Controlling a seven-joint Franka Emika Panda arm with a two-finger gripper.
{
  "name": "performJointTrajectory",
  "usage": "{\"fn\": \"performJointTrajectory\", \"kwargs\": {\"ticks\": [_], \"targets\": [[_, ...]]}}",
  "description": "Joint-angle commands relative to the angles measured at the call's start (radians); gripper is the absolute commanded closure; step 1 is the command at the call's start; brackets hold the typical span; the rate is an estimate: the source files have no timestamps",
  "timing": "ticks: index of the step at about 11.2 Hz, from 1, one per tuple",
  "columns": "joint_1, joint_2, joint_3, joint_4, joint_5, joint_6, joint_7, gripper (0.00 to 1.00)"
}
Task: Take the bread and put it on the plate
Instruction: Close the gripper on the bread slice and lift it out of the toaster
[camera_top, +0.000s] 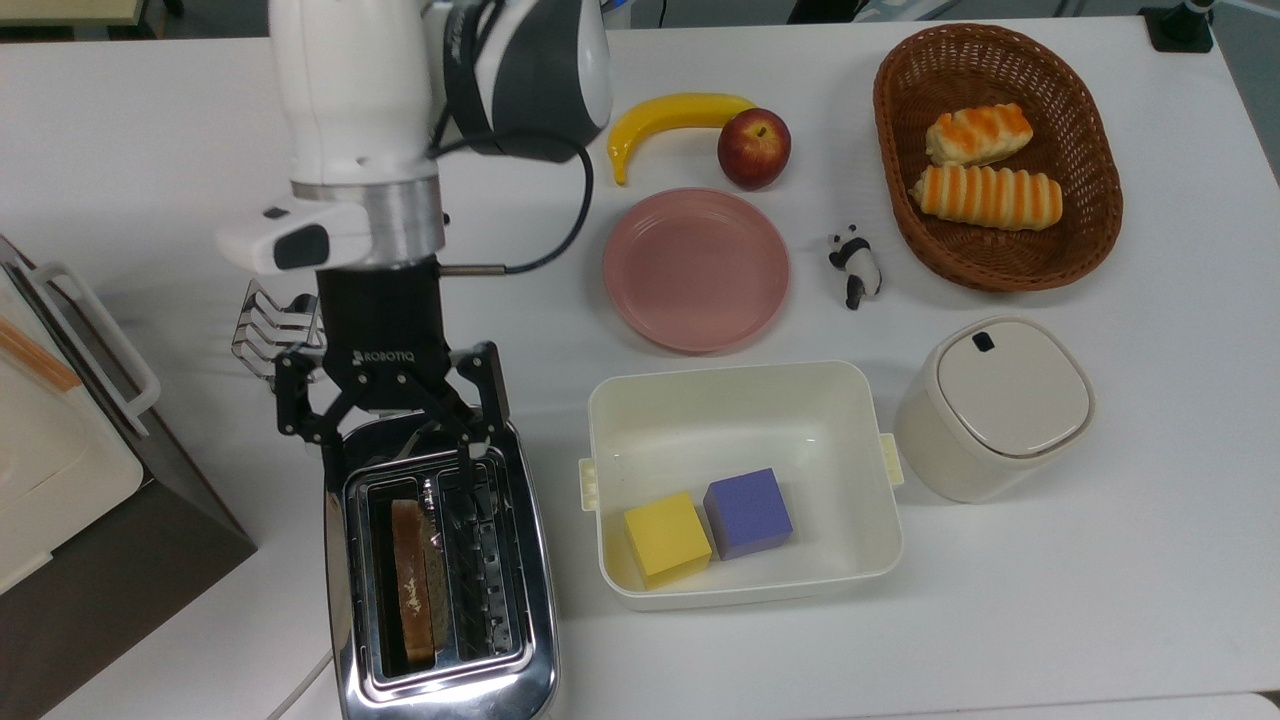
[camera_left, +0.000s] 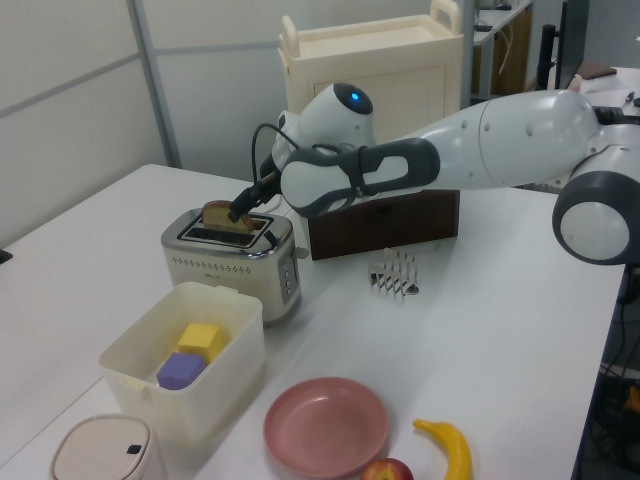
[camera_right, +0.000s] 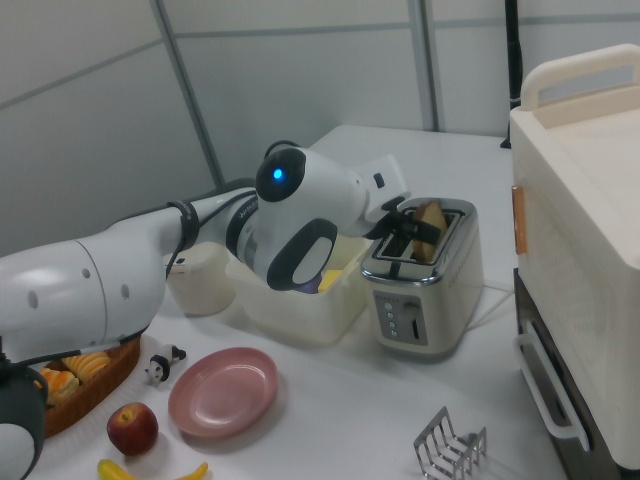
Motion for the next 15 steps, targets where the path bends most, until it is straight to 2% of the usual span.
{"fn": "performJointTrajectory", "kwargs": {"ticks": [1, 3, 4, 5, 8, 15], "targets": [[0.02, 0.013, -0.004, -0.006, -0.001, 0.028, -0.024, 0.16], [0.02, 0.014, -0.004, -0.006, -0.003, 0.028, -0.039, 0.62], [0.02, 0.013, -0.004, -0.006, -0.001, 0.027, -0.037, 0.77], [0.019, 0.013, -0.004, -0.004, -0.001, 0.027, -0.04, 0.86], [0.016, 0.006, -0.006, -0.003, 0.0, 0.028, -0.037, 1.0], [-0.003, -0.06, -0.007, 0.033, 0.028, 0.027, -0.002, 1.0]]}}
